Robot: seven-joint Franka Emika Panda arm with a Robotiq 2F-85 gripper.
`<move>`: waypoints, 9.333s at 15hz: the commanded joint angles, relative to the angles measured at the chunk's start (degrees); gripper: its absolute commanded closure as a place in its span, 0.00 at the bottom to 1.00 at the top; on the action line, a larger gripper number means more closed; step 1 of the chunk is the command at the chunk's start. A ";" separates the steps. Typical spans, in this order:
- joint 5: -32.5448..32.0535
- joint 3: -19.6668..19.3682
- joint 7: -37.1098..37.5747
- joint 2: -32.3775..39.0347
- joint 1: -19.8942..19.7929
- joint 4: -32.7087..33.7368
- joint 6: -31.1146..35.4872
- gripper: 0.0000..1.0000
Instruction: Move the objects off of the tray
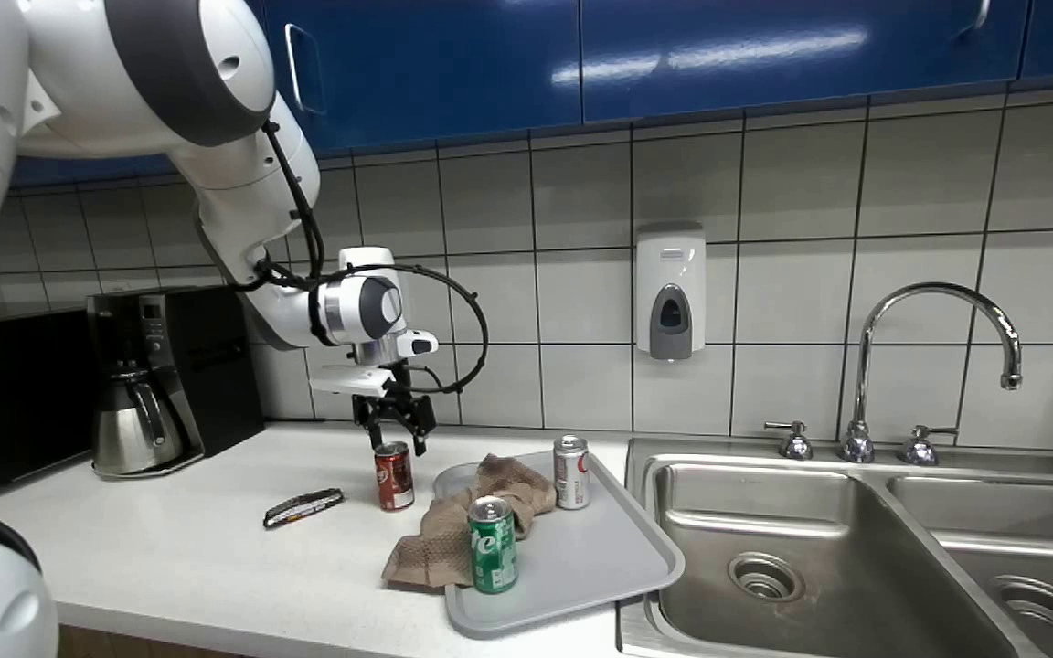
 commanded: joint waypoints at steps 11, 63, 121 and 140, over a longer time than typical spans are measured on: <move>0.10 -2.08 0.15 -8.78 -2.81 -3.66 4.09 0.00; 4.26 -10.21 1.29 4.05 -14.06 5.07 3.25 0.00; 1.96 -3.68 -0.16 4.19 -2.81 13.57 0.95 0.62; -0.14 -3.07 -1.80 14.82 -0.98 26.17 -4.52 0.62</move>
